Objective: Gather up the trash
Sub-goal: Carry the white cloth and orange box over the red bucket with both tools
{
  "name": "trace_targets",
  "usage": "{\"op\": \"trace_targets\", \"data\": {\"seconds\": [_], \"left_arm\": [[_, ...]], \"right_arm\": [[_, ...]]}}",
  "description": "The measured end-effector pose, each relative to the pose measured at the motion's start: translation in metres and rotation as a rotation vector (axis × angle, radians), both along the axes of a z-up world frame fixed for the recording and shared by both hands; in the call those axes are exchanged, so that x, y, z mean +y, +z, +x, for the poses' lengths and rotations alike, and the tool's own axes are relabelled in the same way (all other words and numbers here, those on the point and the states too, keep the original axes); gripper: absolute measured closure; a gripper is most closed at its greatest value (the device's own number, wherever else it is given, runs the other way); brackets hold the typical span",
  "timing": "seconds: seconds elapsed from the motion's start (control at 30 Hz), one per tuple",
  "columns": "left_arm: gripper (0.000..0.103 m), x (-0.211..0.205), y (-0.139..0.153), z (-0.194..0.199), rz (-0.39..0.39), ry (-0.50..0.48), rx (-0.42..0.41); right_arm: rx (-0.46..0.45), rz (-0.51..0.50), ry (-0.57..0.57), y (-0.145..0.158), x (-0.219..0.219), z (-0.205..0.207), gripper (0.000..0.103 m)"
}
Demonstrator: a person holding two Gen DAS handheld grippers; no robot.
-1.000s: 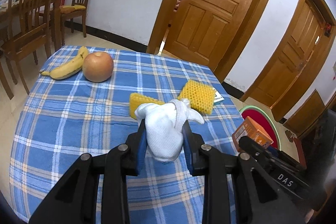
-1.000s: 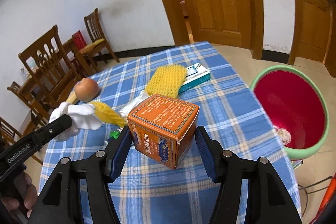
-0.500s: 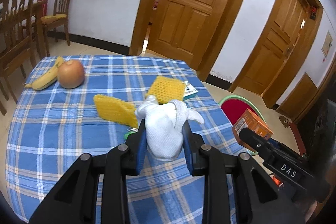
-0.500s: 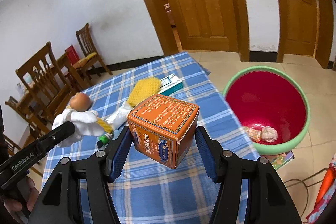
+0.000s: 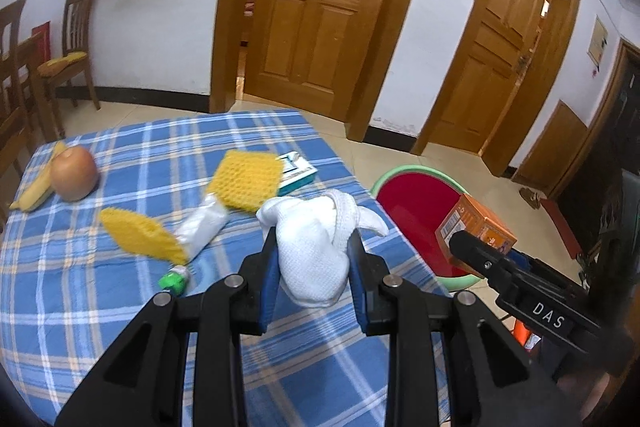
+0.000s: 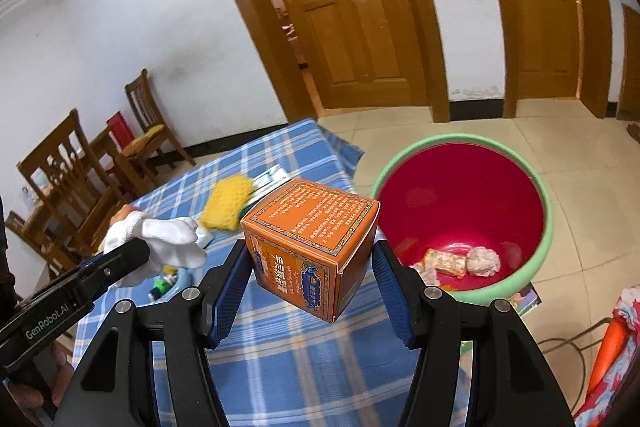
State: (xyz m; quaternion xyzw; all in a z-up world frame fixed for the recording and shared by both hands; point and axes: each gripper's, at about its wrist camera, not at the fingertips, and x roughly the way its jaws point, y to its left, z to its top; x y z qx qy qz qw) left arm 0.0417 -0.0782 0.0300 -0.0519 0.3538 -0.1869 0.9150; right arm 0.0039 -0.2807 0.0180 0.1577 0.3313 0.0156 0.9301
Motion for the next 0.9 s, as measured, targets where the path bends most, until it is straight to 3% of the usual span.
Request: {"op": "trace_targets", "data": {"seconds": [0.47,0.9], "left_arm": [[0.073,-0.062,-0.009,0.023,0.041,-0.093,0.016],[0.072,-0.126,-0.033,0.057,0.076,-0.182,0.066]], "right_arm": [[0.025,0.025,-0.106,-0.013,-0.061,0.008,0.04],[0.094,0.068,-0.181,-0.043,-0.108,0.022,0.039]]}}
